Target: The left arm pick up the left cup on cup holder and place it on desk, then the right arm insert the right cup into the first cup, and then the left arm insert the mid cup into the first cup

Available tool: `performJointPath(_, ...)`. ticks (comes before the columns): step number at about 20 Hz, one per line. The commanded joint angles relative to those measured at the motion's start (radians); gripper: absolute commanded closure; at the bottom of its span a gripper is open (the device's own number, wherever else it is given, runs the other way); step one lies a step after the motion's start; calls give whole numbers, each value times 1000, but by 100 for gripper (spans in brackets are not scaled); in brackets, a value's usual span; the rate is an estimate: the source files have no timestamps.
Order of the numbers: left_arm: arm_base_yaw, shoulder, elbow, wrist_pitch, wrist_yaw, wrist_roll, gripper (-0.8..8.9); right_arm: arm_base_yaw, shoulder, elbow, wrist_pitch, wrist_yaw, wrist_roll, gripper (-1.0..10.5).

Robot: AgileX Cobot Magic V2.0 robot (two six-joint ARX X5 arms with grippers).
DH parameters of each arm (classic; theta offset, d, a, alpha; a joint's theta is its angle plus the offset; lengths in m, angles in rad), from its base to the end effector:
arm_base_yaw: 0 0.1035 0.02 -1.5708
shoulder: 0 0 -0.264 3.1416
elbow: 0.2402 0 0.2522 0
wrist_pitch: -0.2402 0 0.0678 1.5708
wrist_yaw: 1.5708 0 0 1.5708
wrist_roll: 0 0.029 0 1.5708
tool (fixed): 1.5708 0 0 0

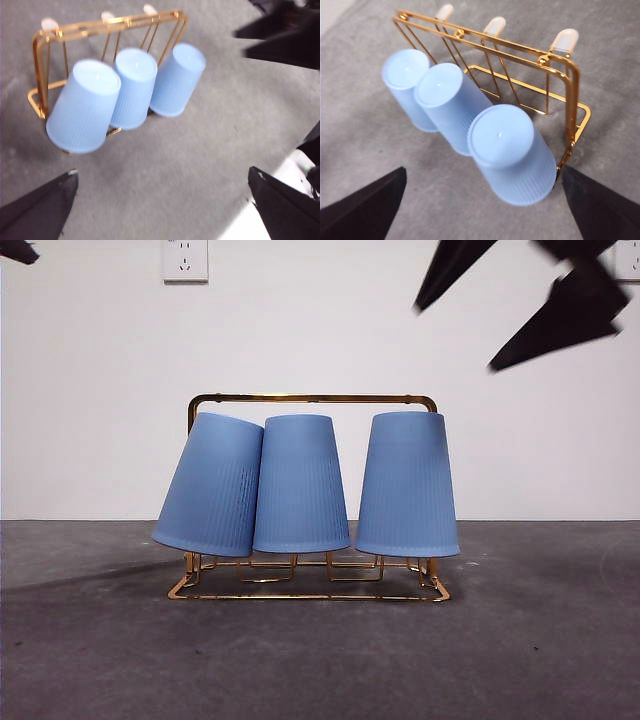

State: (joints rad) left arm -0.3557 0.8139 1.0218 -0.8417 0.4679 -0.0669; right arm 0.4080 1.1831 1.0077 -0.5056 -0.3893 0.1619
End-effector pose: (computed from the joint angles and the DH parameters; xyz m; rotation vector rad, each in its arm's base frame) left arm 0.1281 -0.0615 0.3492 -0.0974 0.6770 -0.7733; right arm 0.2209 0.1075 0.3047 0.1406 0.7591 0.7072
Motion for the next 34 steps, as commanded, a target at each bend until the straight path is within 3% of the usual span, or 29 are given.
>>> performJointPath(1,-5,-3,19,-12,2,3,220,35,72,14,60,35,6,451)
performJointPath(6,-6,-17,19,-33,2,3,220,69,173,15,142,105,6,452)
performJointPath(13,-27,-24,19,-34,2,2,220,70,246,14,190,130,8,453)
performJointPath(18,-35,-24,19,-34,2,3,220,81,266,14,198,131,9,631)
performJointPath(22,-45,-24,19,-35,2,3,220,84,266,15,199,132,10,690)
performJointPath(28,-58,-24,19,-36,2,3,220,84,182,106,93,129,10,690)
performJointPath(34,-59,-24,19,-40,2,3,220,87,-18,209,-91,135,11,690)
